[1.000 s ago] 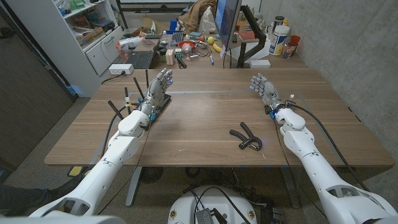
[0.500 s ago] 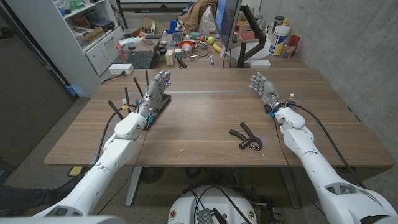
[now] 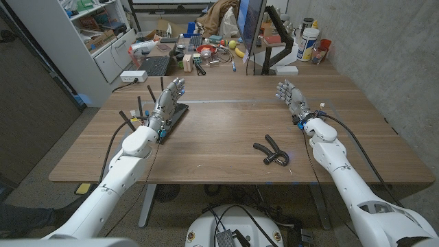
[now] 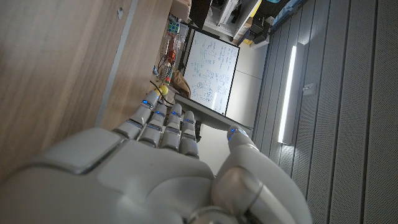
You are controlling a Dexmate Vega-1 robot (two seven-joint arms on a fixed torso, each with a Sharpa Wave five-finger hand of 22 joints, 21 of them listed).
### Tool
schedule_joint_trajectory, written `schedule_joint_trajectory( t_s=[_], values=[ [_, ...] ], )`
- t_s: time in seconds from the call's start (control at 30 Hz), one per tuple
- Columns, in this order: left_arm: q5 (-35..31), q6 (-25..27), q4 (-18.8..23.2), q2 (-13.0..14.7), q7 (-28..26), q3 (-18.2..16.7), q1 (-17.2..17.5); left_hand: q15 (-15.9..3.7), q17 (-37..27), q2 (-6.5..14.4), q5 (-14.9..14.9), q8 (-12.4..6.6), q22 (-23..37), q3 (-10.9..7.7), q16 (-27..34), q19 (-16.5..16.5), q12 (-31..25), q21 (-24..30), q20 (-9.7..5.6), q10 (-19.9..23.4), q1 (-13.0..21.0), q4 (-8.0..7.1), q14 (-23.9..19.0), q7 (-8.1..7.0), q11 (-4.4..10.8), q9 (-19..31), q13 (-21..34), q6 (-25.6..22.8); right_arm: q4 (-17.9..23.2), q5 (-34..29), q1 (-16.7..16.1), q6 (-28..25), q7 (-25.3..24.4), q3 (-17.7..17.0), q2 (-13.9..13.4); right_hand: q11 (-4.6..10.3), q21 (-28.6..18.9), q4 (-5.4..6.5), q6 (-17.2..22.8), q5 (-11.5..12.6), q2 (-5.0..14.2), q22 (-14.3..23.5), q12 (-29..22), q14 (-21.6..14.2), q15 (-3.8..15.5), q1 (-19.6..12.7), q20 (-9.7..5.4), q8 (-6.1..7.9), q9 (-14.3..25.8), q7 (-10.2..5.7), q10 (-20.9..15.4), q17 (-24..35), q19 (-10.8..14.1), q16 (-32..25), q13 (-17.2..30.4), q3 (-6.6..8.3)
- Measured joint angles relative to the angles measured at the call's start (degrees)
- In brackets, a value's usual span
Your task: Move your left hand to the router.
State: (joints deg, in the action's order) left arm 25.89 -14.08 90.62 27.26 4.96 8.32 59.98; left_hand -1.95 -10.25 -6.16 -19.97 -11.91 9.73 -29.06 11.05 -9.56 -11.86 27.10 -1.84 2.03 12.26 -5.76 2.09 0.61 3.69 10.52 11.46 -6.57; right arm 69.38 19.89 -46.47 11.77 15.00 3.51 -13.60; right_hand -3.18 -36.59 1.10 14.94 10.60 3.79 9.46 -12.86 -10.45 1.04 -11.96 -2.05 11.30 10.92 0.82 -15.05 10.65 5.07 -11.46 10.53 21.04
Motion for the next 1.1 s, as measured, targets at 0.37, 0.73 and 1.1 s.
schedule_joint_trajectory(
  t_s=[0.37,0.73,1.1],
  values=[
    [-0.22,-0.56,1.46,0.36,-0.39,-0.83,1.10,0.00,0.00,0.06,0.00,0.00,0.00,0.00,0.00,0.00,0.00,-0.21,0.00,0.00,0.52,0.00,0.00,0.00,0.00,0.00,-0.28,0.00,-0.20,-0.11,0.19,0.19,0.02,-0.22,0.23,0.00,0.60,0.00,0.00,0.00,0.40,0.00,0.00,0.00,0.00,0.40,-0.32,0.00,0.00,0.00,0.00,0.00,0.32,0.00,0.00,0.00],
    [-1.84,-0.59,3.53,1.40,-1.62,-1.50,2.41,0.00,0.00,0.24,0.00,0.00,0.00,0.13,0.00,0.00,0.00,-0.43,0.00,0.00,0.70,0.34,0.00,0.00,0.00,0.00,-0.28,0.01,-0.05,-0.22,0.22,0.19,0.12,-0.30,0.24,0.00,0.80,0.00,0.00,0.00,0.39,0.00,0.00,0.01,0.00,0.39,0.00,0.00,0.01,0.00,0.00,0.01,0.64,0.00,0.00,0.00],
    [-4.66,0.99,5.95,3.05,-3.43,-2.41,3.98,0.00,0.00,0.75,0.00,0.00,0.00,-0.01,0.00,0.00,0.00,-0.84,0.00,0.51,1.21,0.48,0.01,-0.11,-0.11,0.30,-0.27,-0.50,-0.01,-0.25,0.43,0.19,0.24,-0.33,0.25,0.00,1.22,0.00,0.00,0.00,0.39,0.00,0.00,0.01,0.00,0.39,0.00,0.00,0.01,0.00,0.01,0.01,0.63,0.00,0.00,0.00]
  ],
)
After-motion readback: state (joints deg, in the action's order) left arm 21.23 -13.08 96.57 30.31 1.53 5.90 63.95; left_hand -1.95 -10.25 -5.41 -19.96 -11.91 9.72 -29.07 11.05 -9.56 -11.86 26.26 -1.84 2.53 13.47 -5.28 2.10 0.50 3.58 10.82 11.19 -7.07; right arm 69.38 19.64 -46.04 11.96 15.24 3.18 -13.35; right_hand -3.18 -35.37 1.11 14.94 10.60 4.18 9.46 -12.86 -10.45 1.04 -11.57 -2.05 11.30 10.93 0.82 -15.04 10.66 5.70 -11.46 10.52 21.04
